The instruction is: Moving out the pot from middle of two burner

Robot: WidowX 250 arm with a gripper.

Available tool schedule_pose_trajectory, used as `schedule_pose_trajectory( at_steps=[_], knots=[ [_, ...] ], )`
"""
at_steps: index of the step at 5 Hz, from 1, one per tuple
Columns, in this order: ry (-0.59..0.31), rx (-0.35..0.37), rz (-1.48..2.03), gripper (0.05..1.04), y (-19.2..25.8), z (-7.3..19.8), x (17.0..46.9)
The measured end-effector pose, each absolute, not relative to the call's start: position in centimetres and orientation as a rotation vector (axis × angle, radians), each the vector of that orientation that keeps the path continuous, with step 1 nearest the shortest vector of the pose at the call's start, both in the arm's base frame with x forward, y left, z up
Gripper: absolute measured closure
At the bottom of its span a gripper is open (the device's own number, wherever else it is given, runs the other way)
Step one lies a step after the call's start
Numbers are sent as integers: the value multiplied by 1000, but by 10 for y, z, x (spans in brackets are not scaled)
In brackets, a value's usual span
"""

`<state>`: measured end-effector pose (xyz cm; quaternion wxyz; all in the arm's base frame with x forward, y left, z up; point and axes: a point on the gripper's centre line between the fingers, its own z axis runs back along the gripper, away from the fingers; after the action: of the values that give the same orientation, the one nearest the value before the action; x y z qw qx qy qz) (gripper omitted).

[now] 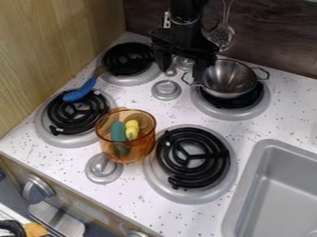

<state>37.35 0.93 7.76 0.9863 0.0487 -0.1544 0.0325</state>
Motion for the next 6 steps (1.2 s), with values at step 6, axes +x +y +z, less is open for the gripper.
schedule_pose_trajectory(
  at_steps=[6],
  knots=[
    [46, 147, 578, 83, -2, 71, 298]
  ],
)
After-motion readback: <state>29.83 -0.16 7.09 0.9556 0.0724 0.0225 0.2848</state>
